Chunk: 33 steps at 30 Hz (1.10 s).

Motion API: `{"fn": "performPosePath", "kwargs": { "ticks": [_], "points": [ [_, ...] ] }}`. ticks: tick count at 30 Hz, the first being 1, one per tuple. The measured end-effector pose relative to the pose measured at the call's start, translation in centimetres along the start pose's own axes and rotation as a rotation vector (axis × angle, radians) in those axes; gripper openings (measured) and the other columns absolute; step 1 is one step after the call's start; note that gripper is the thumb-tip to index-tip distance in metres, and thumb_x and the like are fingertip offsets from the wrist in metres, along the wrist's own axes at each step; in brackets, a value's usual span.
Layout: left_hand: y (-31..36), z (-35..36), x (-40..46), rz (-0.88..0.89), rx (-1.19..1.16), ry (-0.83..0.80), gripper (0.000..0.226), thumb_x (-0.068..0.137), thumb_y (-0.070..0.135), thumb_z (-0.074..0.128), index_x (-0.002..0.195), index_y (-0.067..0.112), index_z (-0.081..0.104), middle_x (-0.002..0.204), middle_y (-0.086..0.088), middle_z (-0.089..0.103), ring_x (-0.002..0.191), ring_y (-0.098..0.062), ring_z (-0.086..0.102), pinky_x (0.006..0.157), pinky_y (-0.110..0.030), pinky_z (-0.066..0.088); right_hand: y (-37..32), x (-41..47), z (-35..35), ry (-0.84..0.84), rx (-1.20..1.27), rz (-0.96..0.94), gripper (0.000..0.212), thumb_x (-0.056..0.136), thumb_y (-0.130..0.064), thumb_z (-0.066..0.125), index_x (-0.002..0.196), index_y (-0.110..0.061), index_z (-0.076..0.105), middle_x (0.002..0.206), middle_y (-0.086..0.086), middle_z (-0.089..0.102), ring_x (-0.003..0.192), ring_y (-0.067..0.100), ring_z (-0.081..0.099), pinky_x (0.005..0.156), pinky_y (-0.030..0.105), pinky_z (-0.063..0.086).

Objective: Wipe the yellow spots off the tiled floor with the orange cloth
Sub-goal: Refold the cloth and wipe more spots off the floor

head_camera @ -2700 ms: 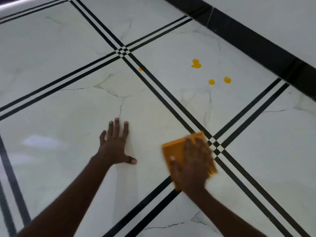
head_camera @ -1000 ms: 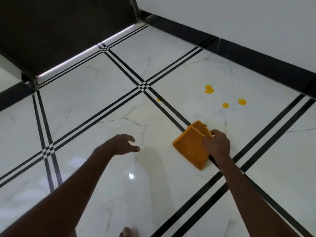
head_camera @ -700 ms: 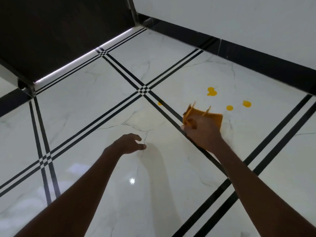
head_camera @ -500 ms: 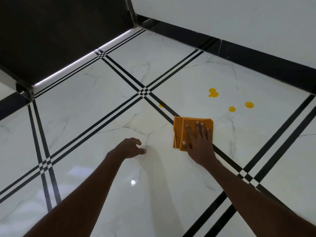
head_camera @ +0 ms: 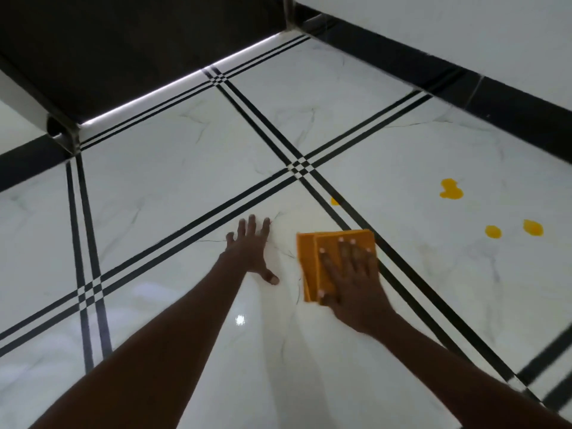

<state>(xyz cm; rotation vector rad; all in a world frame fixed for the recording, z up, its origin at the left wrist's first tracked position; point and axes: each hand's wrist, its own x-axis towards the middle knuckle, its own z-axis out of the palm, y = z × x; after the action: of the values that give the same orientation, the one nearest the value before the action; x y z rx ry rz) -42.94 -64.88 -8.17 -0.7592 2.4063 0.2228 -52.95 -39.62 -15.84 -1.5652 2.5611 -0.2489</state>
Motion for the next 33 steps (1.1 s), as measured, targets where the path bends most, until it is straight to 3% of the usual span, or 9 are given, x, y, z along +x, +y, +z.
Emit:
{"fn": "performPosePath", "kwargs": {
  "ticks": [3, 6, 11, 17, 21, 26, 29, 31, 33],
  "points": [
    [-1.4, 1.1, 1.6, 0.048, -0.017, -0.043, 0.158, 0.052, 0.072, 0.082, 0.150, 0.025, -0.033, 0.156, -0.016, -0.039, 0.145, -0.043, -0.030, 0.115, -0.069, 0.001, 0.5, 8.1, -0.1, -0.047, -0.052, -0.105, 0.084, 0.097, -0.076, 0.017, 0.165, -0.025, 0.019, 0.170, 0.021, 0.016, 0.157, 0.046, 0.015, 0.123, 0.069, 0.013],
    [-1.9, 2.0, 1.9, 0.056, -0.026, -0.046, 0.159, 0.051, 0.076, 0.079, 0.148, 0.027, -0.036, 0.152, -0.015, -0.045, 0.143, -0.043, -0.034, 0.116, -0.068, 0.000, 1.0, 14.0, -1.4, -0.148, -0.079, 0.024, 0.091, 0.095, -0.079, 0.011, 0.162, -0.022, 0.030, 0.166, 0.025, 0.028, 0.152, 0.051, 0.027, 0.118, 0.073, 0.023],
    [-1.1, 1.7, 1.2, 0.024, -0.023, -0.011, 0.153, 0.056, 0.075, 0.078, 0.149, 0.026, -0.035, 0.153, -0.016, -0.043, 0.143, -0.043, -0.033, 0.117, -0.067, 0.002, -2.9, 13.7, -1.8, -0.129, -0.091, 0.124, 0.089, 0.094, -0.075, 0.029, 0.160, -0.016, 0.035, 0.163, 0.029, 0.032, 0.150, 0.053, 0.029, 0.117, 0.073, 0.021],
    [-0.7, 1.4, 1.7, 0.004, 0.016, -0.066, 0.154, 0.058, 0.072, 0.078, 0.147, 0.024, -0.038, 0.150, -0.016, -0.047, 0.142, -0.044, -0.036, 0.117, -0.067, 0.001, 2.1, 17.2, -1.6, -0.072, -0.043, 0.074, 0.090, 0.096, -0.079, 0.016, 0.162, -0.020, 0.031, 0.166, 0.024, 0.028, 0.153, 0.049, 0.026, 0.117, 0.071, 0.026],
    [-0.8, 1.5, 1.9, -0.004, 0.043, -0.082, 0.157, 0.056, 0.074, 0.078, 0.144, 0.023, -0.043, 0.148, -0.017, -0.050, 0.142, -0.043, -0.036, 0.116, -0.065, 0.003, 9.0, 18.9, -2.5, -0.012, -0.015, 0.285, 0.090, 0.096, -0.079, 0.014, 0.160, -0.020, 0.035, 0.162, 0.027, 0.036, 0.149, 0.050, 0.034, 0.117, 0.070, 0.027],
    [1.5, -0.1, 1.0, -0.050, 0.135, -0.080, 0.155, 0.060, 0.070, 0.079, 0.150, 0.005, -0.029, 0.157, -0.029, -0.029, 0.148, -0.048, -0.018, 0.117, -0.061, 0.016, 10.4, 5.4, -3.1, 0.213, 0.004, 0.641, 0.082, 0.095, -0.064, 0.036, 0.163, -0.018, 0.028, 0.164, 0.028, 0.029, 0.151, 0.050, 0.028, 0.120, 0.068, 0.023],
    [5.0, -2.4, 2.6, 0.037, 0.098, 0.010, 0.133, 0.074, 0.066, 0.071, 0.155, 0.001, -0.012, 0.161, -0.027, -0.017, 0.151, -0.043, -0.009, 0.119, -0.057, 0.018, 2.1, -1.2, -1.7, 0.214, 0.023, 0.821, 0.081, 0.096, -0.061, 0.038, 0.163, -0.016, 0.028, 0.166, 0.029, 0.025, 0.152, 0.051, 0.025, 0.123, 0.067, 0.015],
    [8.0, -4.4, 4.7, 0.234, 0.076, 0.133, 0.110, 0.087, 0.061, 0.060, 0.158, 0.011, -0.007, 0.164, -0.021, -0.015, 0.153, -0.037, -0.007, 0.120, -0.056, 0.017, -1.1, -1.3, -1.2, 0.187, 0.082, 0.766, 0.083, 0.095, -0.061, 0.040, 0.163, -0.016, 0.026, 0.167, 0.028, 0.020, 0.155, 0.049, 0.017, 0.126, 0.065, 0.006],
    [10.8, -6.5, 7.2, 0.374, 0.035, 0.207, 0.089, 0.096, 0.057, 0.047, 0.160, 0.017, 0.001, 0.166, -0.016, -0.010, 0.154, -0.033, -0.005, 0.120, -0.055, 0.015, 0.9, 0.9, -1.5, 0.190, 0.089, 0.586, 0.081, 0.097, -0.062, 0.041, 0.163, -0.019, 0.026, 0.169, 0.024, 0.018, 0.157, 0.046, 0.013, 0.126, 0.063, 0.003]
  ]
}}
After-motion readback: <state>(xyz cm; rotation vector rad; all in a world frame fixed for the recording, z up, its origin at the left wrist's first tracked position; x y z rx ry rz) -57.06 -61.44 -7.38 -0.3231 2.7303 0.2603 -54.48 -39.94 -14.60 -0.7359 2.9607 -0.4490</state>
